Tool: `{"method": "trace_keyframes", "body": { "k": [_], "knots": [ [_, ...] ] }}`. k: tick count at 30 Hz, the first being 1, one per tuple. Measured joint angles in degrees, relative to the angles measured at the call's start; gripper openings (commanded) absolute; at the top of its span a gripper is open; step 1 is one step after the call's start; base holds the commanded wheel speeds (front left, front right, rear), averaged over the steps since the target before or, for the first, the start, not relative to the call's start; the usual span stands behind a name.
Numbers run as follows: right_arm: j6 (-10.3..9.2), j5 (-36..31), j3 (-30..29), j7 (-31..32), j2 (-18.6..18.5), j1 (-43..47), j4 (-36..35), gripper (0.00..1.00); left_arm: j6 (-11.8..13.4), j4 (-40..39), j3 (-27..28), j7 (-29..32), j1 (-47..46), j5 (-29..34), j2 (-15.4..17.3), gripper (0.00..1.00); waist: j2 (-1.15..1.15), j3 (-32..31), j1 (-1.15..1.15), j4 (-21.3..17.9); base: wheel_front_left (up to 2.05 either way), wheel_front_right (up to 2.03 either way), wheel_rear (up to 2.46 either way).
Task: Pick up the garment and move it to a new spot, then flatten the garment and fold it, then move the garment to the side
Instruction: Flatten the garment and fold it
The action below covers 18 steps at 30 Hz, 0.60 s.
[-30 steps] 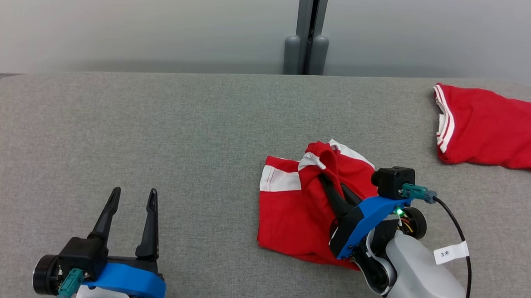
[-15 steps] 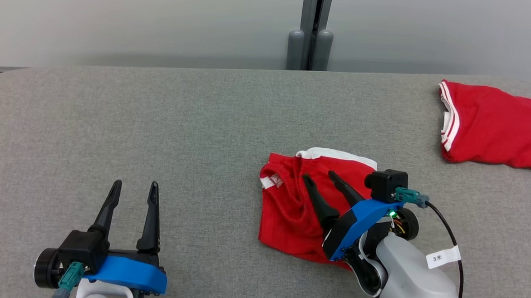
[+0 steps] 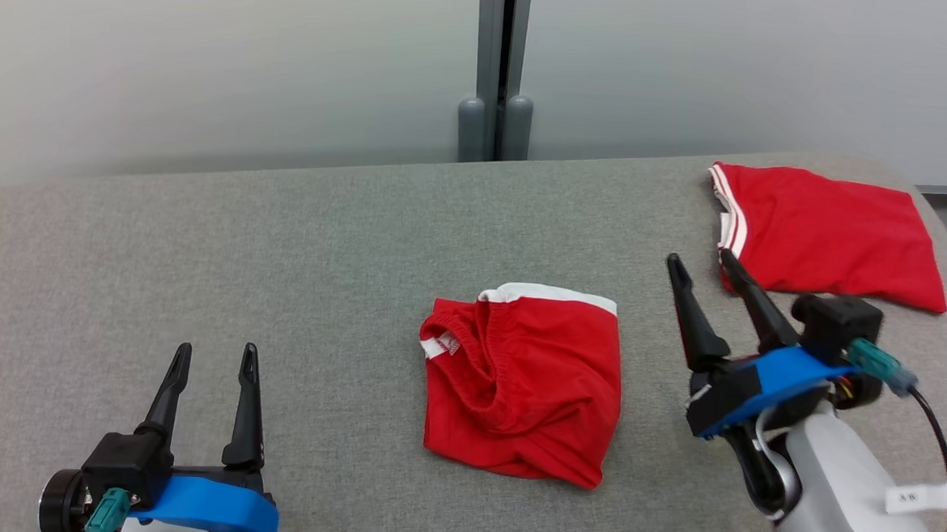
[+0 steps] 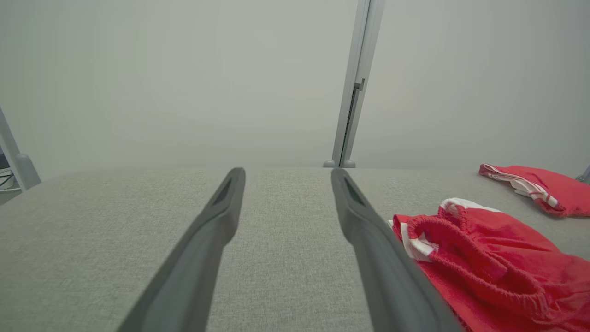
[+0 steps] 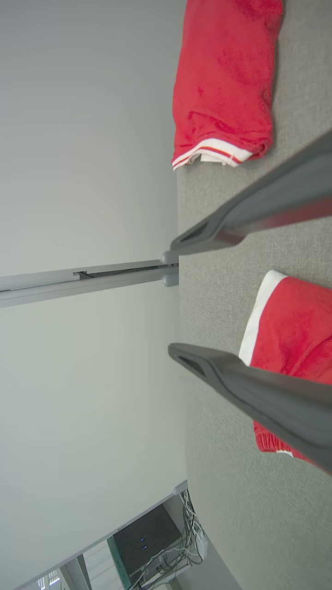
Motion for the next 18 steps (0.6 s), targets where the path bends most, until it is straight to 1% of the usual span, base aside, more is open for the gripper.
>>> {"method": "trace_keyframes", "body": {
  "k": [1, 2, 6, 13, 18],
  "knots": [
    [-0.01, -1.47, -1.57, 0.0, -0.09, 1.45, -1.85, 1.0, 0.0, 0.01, 0.12, 0.0, 0.03, 0.11, 0.0, 1.0, 0.0, -0.34, 0.0, -0.25, 0.0, 0.0, 0.0],
    [-0.01, -5.87, -6.83, -0.01, 0.55, 7.38, -8.77, 1.0, 0.0, 0.09, 0.57, -0.01, 0.64, 0.41, -0.02, 1.0, 0.0, -1.74, 0.0, -1.1, 0.0, 0.0, 0.0],
    [0.0, -8.9, -10.09, -0.02, 2.09, 12.64, -14.43, 1.0, 0.0, 0.12, 0.99, 0.0, 1.16, 0.91, -0.02, 1.0, -0.01, -2.8, -0.01, -1.67, 0.0, 0.0, 0.0],
    [0.0, -13.28, -13.04, -0.01, 4.27, 19.94, -21.3, 1.0, 0.01, 0.46, 1.94, -0.01, 2.03, 1.55, -0.02, 1.0, -0.01, -4.18, 0.0, -1.34, 0.0, 0.0, 0.0],
    [0.0, -14.82, -14.66, -0.01, 5.6, 23.82, -23.88, 1.0, 0.03, 0.79, 2.19, -0.01, 2.56, 2.0, -0.03, 1.0, -0.01, -4.76, 0.0, -0.51, 0.0, 0.0, 0.0]
  ]
}}
